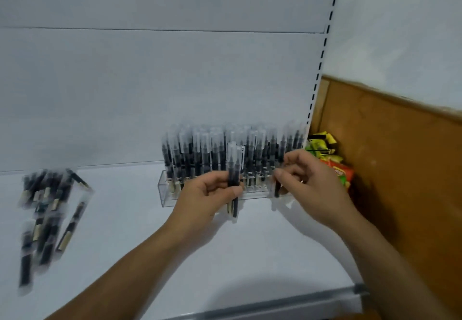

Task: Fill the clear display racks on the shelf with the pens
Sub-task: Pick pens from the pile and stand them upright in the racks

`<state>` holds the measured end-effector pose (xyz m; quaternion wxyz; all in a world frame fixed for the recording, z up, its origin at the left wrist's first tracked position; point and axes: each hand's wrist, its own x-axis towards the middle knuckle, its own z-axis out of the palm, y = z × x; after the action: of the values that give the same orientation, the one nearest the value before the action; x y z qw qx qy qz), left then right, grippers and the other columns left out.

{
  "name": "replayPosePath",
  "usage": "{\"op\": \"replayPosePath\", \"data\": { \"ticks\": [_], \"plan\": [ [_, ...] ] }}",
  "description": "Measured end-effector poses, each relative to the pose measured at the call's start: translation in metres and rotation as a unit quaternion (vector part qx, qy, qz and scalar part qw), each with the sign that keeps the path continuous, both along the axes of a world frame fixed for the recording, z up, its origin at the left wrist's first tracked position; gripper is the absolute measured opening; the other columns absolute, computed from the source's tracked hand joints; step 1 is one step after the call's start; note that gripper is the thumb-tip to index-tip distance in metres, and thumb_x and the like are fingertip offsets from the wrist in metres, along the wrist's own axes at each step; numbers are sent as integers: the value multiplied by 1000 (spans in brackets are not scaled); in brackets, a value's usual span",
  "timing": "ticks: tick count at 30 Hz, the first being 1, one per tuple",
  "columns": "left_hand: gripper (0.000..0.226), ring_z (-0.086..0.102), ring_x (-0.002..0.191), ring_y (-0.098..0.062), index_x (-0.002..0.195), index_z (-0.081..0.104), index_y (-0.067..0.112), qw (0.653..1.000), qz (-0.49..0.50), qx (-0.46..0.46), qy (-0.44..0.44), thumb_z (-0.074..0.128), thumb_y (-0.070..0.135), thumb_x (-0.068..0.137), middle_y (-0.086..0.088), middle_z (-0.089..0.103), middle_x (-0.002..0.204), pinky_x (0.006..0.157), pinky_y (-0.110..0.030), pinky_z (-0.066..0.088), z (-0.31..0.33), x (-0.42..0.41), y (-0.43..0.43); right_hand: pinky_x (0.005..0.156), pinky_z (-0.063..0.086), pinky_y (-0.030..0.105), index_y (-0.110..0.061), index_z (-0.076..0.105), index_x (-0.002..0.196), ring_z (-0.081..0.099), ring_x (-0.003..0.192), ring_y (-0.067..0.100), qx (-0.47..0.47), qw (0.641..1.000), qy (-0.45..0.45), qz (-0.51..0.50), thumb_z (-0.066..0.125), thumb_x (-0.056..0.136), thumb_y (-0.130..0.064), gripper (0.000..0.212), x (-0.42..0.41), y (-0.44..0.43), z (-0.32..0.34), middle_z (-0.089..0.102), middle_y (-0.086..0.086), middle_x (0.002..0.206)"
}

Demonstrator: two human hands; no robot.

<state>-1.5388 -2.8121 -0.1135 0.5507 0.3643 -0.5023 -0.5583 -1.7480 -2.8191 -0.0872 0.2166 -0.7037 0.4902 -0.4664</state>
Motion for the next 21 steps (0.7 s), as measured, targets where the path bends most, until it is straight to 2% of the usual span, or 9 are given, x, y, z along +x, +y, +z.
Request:
{"op": "replayPosePath", "data": {
  "ticks": [2, 4, 6, 8, 10, 12, 15, 18, 21],
  "plan": [
    [24, 68, 90, -28, 93, 76, 13, 1000, -8, 2, 9, 74, 9, 69, -16, 73, 96, 83, -37, 56, -3, -13, -5, 60, 50, 29, -25, 58, 87, 64, 68, 13, -6, 999, -46, -21, 68, 89, -23, 10, -7, -10, 6, 68, -3, 73],
    [24, 68, 89, -27, 91, 77, 16, 1000, -11, 1, 12, 74, 10, 68, -15, 73, 95, 83, -38, 57, -3, -21, -8, 64, 55, 33, -22, 60, 86, 69, 79, 22, -14, 996, -75, -39, 69, 89, -23, 9, -11, -20, 12, 70, 5, 83],
    [22, 69, 84, -23, 89, 78, 18, 1000, -10, -6, 20, 73, 10, 69, -12, 73, 93, 75, -33, 58, -4, -25, -8, 71, 57, 40, -20, 62, 87, 68, 84, 26, -28, 995, -82, -54, 70, 88, -23, 8, -13, -31, 16, 69, 7, 85],
    [21, 70, 80, -19, 87, 78, 21, 1000, 5, -24, 14, 72, 9, 70, -9, 74, 90, 67, -25, 57, -5, -25, -6, 73, 58, 40, -22, 63, 88, 68, 84, 24, -34, 996, -67, -56, 70, 87, -25, 8, -11, -41, 18, 68, 3, 84],
    [22, 70, 81, -18, 86, 78, 22, 999, 18, -36, -3, 72, 5, 74, -9, 75, 91, 67, -21, 56, -7, -24, -6, 74, 59, 42, -26, 62, 85, 68, 84, 28, -31, 996, -64, -50, 72, 87, -24, 10, -7, -50, 18, 68, 4, 84],
    [23, 69, 80, -20, 85, 78, 22, 999, 12, -33, 5, 71, 3, 75, -11, 74, 89, 69, -26, 58, -8, -25, -5, 76, 58, 45, -27, 61, 84, 67, 83, 28, -31, 997, -45, -53, 72, 87, -25, 11, -3, -56, 15, 67, 4, 84],
    [21, 68, 81, -23, 85, 78, 23, 999, 2, -28, 15, 72, 10, 70, -12, 73, 87, 75, -35, 57, -8, -27, -5, 74, 58, 43, -30, 61, 84, 66, 79, 20, -37, 997, 2, -62, 72, 86, -28, 12, 0, -62, 11, 67, -5, 82],
    [22, 69, 80, -18, 85, 79, 24, 999, 7, -36, 10, 71, 9, 71, -9, 75, 88, 71, -26, 58, -9, -26, -7, 72, 58, 36, -30, 62, 87, 64, 75, 11, -38, 995, 53, -69, 73, 85, -31, 11, -2, -66, 12, 66, -10, 80],
    [21, 68, 84, -24, 88, 78, 24, 1000, 2, -27, 5, 73, 15, 70, -13, 74, 91, 79, -45, 57, -10, -26, -7, 69, 54, 33, -29, 63, 86, 62, 76, 9, -21, 990, 117, -71, 73, 84, -34, 12, -2, -66, 13, 65, -12, 78]
  ]
}}
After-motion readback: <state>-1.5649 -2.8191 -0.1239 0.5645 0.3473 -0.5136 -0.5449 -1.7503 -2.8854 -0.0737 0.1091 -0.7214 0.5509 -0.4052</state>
